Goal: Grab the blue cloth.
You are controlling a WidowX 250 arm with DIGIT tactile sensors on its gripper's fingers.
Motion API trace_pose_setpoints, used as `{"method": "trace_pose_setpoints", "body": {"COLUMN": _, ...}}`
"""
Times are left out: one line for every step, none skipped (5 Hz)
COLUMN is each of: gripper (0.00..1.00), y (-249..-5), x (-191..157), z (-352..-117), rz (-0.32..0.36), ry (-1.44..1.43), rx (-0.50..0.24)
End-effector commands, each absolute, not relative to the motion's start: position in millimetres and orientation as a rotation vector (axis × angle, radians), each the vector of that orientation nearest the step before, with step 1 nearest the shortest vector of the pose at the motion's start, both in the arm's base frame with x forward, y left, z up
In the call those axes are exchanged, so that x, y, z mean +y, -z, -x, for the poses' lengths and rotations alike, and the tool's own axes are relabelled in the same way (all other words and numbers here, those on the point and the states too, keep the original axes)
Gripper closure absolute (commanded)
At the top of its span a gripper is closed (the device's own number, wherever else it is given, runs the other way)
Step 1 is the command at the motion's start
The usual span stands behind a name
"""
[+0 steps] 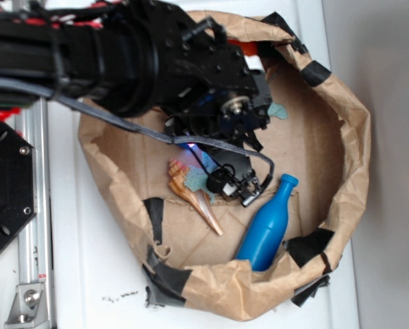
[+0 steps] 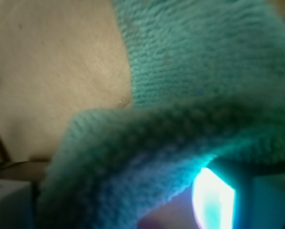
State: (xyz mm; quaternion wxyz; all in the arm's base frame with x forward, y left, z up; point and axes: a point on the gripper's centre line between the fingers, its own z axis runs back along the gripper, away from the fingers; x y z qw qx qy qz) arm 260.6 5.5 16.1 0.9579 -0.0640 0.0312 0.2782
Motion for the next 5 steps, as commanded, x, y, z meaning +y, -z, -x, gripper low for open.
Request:
{"method": "trace_pose_setpoints", "body": {"gripper": 1.0, "y": -45.2, "x": 24.8, "z": -270.6, "rz": 0.061, "ry": -0.426, "rx": -0.015}}
{"method": "trace_pose_setpoints", "body": {"gripper": 1.0, "y": -93.6, "x": 24.9, "z": -273.4, "rz": 0.011, "ry": -0.234, "rx": -0.098}}
{"method": "trace_pose_setpoints", "body": {"gripper": 1.0, "y": -143.9, "x": 8.3, "z": -271.0, "rz": 0.078, "ry": -0.055, "rx": -0.122}}
{"method": "trace_pose_setpoints", "body": {"gripper": 1.0, "y": -174.7, "x": -7.7, "z": -272.4, "rz": 0.049, "ry": 0.017, "rx": -0.06}}
{"method": "trace_pose_setpoints", "body": {"gripper": 1.0, "y": -170.2, "x": -8.6, "z": -271.9, "rz": 0.049, "ry": 0.048, "rx": -0.026}}
